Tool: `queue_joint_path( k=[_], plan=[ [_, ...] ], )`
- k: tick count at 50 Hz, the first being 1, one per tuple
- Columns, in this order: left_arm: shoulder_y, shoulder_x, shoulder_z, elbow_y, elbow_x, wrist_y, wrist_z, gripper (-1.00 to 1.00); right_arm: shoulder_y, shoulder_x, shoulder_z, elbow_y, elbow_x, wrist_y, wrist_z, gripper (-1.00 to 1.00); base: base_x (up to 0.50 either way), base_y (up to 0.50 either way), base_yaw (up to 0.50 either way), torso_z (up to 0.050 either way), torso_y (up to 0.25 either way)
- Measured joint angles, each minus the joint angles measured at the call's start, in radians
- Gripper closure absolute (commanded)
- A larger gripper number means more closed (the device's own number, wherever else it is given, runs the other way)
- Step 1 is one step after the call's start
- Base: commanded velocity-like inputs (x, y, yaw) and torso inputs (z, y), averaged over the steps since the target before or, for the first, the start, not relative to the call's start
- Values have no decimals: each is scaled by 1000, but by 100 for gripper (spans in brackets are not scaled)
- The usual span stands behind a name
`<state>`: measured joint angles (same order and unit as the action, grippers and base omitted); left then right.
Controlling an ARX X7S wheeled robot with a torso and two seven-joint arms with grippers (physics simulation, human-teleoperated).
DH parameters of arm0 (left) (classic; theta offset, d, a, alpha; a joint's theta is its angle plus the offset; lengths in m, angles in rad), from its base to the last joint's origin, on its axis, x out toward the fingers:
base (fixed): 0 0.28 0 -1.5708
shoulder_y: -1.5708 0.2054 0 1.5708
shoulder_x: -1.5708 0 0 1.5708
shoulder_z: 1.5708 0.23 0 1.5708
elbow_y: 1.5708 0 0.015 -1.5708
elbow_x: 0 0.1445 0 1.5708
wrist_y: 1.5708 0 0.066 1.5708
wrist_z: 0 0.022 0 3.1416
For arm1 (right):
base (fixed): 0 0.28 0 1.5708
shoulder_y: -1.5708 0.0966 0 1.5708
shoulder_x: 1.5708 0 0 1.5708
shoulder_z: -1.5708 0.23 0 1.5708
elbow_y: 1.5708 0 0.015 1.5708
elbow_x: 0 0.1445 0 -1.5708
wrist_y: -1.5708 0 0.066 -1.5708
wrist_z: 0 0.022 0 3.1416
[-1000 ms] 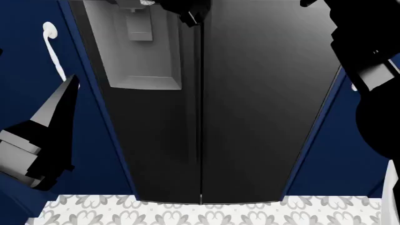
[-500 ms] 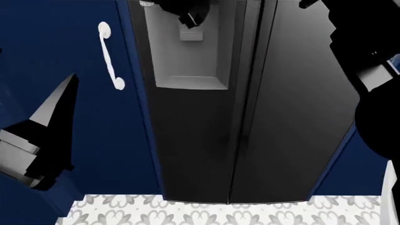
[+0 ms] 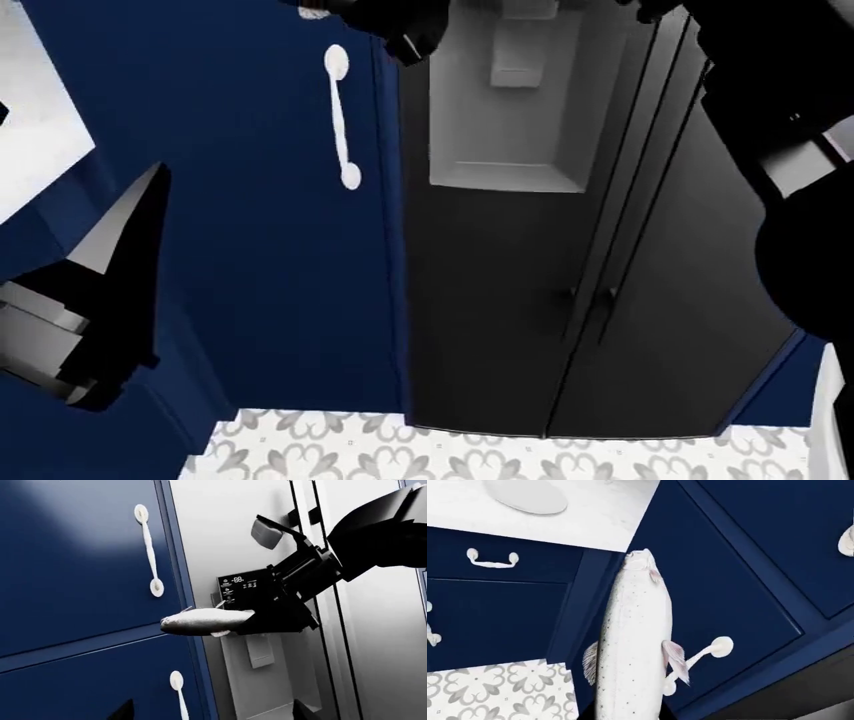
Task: Pick the fish from the top rack in the oven and place it on the plate on the counter.
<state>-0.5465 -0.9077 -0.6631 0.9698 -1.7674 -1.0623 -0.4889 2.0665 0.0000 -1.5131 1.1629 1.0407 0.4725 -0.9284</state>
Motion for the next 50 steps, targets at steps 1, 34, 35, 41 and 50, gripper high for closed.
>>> queue_joint_path(
  k=[1, 34, 35, 41, 50],
  plan=[
    [0, 0, 0, 0, 0, 0, 0, -100, 0, 0, 0, 0, -1, -1, -1, 100, -8, 0, 500, 0, 0],
    [-6, -9, 6, 2, -8, 5, -9, -100, -6, 0, 2, -6, -14, -16, -11, 100, -9, -1, 500, 0, 0],
    [-6, -9, 6, 2, -8, 4, -9, -100, -6, 0, 2, -6, -14, -16, -10, 100, -8, -2, 500, 0, 0],
    [-1, -5, 0, 4, -2, 1, -3, -100, -7, 0, 2, -8, -14, -18, -10, 100, -8, -2, 500, 0, 0],
    [1, 1, -3, 5, 6, -3, 6, -100, -6, 0, 2, -9, -15, -20, -9, 100, -8, -3, 500, 0, 0]
  ],
)
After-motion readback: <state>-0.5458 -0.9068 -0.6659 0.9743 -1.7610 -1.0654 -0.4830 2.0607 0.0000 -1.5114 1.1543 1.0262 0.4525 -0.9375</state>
